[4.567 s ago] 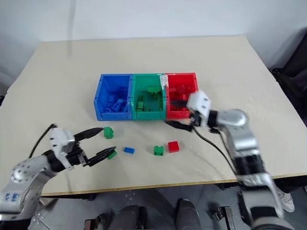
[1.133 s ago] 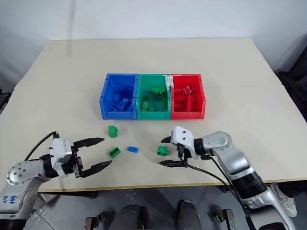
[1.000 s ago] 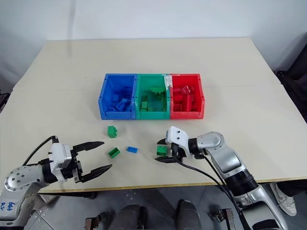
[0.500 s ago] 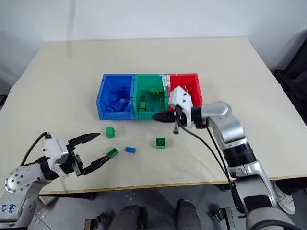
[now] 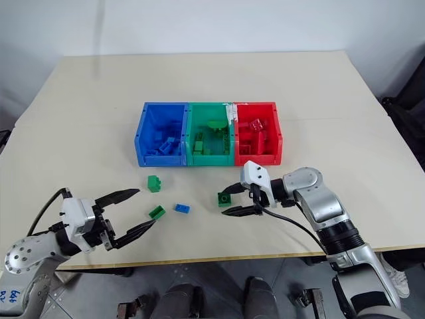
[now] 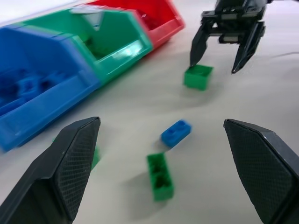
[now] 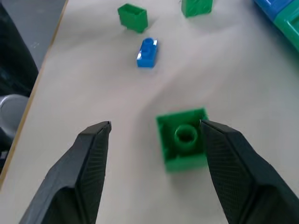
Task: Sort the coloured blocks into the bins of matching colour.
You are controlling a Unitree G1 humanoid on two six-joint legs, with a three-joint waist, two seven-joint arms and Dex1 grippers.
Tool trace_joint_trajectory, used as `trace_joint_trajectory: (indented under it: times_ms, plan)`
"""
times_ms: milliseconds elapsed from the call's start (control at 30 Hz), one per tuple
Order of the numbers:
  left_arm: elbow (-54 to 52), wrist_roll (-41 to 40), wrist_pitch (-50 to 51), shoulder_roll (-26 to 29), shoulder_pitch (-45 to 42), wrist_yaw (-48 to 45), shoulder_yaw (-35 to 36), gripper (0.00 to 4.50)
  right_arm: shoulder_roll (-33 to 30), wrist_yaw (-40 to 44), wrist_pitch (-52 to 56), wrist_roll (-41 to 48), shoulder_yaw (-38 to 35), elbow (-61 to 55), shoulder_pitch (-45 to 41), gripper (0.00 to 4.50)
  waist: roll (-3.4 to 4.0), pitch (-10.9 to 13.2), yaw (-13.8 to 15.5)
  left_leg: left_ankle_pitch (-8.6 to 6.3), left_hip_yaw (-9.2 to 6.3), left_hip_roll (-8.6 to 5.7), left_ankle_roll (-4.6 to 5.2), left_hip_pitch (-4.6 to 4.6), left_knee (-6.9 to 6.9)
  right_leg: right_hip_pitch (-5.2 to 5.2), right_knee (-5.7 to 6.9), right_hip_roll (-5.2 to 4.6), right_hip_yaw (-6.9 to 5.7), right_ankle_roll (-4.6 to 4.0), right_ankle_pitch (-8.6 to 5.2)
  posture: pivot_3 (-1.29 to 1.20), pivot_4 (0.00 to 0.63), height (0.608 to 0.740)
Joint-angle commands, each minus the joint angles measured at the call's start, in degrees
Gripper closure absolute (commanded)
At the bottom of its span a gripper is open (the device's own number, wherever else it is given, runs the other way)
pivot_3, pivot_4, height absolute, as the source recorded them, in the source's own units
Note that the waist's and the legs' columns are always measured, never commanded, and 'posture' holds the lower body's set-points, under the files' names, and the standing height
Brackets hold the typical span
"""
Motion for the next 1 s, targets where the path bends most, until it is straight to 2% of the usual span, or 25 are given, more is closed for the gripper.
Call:
trace_joint_trajectory:
  times_ms: [33,433,633,733,867,1000]
  plan:
    - [-1.6,-0.2,0.2,-0.3,-1.2,-0.5,-2.4,0.00,1.1,-2.6,-5.5,-3.7,1.1,0.9,0.2,1.58,0.00,0.0,0.0,0.01,0.00,0.00,-0.01,0.01,0.00,0.00,0.01,0.00,0.00,0.00,0.00,0.00,0.150,0.740]
    - [-1.1,-0.4,0.0,0.2,-1.5,-0.5,-2.2,0.00,3.8,-3.1,-6.9,-4.4,1.8,2.8,0.1,1.58,0.00,0.0,0.1,0.01,0.00,0.00,-0.01,0.01,0.00,-0.01,0.03,0.00,0.02,0.00,0.00,0.00,0.150,0.740]
    - [-1.1,-0.1,-0.2,-0.1,-1.3,-0.2,-2.3,0.00,5.9,-7.2,-8.8,-8.4,2.6,7.3,-2.0,1.58,0.00,0.0,0.0,0.01,0.00,0.00,-0.02,0.03,0.00,-0.01,0.04,0.00,0.03,0.00,0.00,0.00,0.150,0.740]
    - [-1.0,0.1,-0.3,-0.1,-1.5,0.1,-2.3,0.00,6.5,-7.2,-9.9,-8.9,2.7,7.5,-2.3,2.22,0.00,0.0,0.0,0.01,0.01,-0.02,-0.01,0.01,0.00,-0.01,0.04,-0.02,0.04,0.00,0.00,0.00,0.150,0.740]
    - [-0.8,0.1,-0.3,-0.2,-1.7,0.3,-2.3,0.00,6.6,-6.9,-9.3,-7.9,1.8,6.0,-2.1,3.47,0.00,0.0,0.0,0.01,0.00,-0.01,-0.01,0.01,0.01,-0.01,0.04,-0.01,0.04,0.00,0.00,0.00,0.150,0.740]
    - [-0.8,0.1,-0.5,-0.3,-1.5,0.6,-2.1,0.00,6.8,-5.9,-5.7,-3.1,-1.1,2.6,-2.1,3.47,0.00,0.0,0.1,0.01,0.00,-0.01,-0.01,0.00,0.00,-0.01,0.04,-0.01,0.04,0.00,0.00,0.00,0.150,0.740]
